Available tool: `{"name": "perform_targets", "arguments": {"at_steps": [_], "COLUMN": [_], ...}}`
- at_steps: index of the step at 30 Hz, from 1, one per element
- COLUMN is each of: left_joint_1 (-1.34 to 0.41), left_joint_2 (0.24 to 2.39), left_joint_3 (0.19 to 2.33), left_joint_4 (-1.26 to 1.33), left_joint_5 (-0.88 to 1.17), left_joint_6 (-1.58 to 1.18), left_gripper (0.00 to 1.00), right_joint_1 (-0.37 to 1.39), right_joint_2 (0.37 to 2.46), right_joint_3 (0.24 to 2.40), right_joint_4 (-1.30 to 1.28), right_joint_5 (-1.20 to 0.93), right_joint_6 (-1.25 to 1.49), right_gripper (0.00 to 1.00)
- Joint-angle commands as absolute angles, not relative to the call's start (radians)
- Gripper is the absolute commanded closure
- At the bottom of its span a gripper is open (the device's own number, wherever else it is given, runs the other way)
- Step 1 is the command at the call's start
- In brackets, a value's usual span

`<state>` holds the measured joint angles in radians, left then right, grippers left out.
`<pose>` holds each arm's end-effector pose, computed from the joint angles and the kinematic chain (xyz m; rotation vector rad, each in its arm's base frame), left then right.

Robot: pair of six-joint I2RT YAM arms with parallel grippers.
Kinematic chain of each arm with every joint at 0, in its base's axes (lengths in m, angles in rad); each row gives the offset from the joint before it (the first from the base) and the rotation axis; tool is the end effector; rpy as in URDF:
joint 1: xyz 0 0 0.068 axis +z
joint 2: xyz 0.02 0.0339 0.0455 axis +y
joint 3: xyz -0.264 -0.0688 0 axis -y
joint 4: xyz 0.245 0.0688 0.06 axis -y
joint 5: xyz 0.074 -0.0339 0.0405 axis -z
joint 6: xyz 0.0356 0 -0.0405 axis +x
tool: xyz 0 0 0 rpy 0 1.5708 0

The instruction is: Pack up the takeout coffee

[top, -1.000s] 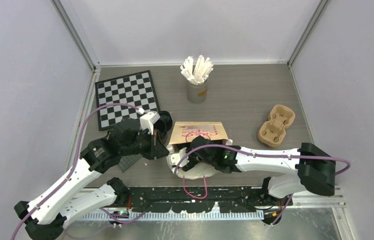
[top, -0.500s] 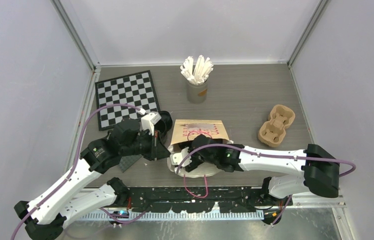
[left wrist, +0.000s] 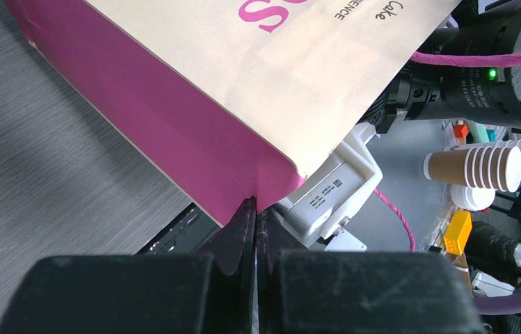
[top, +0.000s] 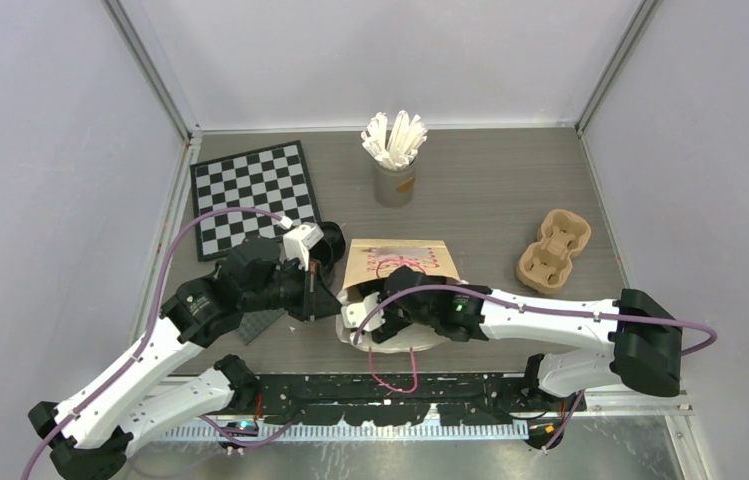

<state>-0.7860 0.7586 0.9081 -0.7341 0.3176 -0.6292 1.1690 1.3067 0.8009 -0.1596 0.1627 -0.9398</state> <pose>0.0993 -0.1151 0.3314 0.3857 2.3273 -1.1070 0.1149 0.2557 0.2348 -1.8911 1.1752 -0.0565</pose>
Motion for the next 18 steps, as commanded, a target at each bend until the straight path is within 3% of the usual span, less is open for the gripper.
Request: {"name": "perform_targets", "arguments": {"at_steps": [1, 18], "left_joint_1": [-0.796, -0.796], "left_joint_2": [0.746, 0.742], "left_joint_3": [0.924, 0.919], "left_joint_4": [-0.662, -0.664], "left_joint_5": [0.382, 0.378], "left_joint_6": [-0.651, -0.651], "left_gripper": [1.0, 1.0], "right_joint_1": [1.164, 1.163], "right_joint_2": [1.302, 1.292], "right_joint_3": [0.852, 0.873], "right_joint_4": [-0.142, -0.156], "right_joint_5": [0.172, 0.146], "right_joint_6": [-0.915, -0.899], "right_gripper": [0.1, 0.1]}}
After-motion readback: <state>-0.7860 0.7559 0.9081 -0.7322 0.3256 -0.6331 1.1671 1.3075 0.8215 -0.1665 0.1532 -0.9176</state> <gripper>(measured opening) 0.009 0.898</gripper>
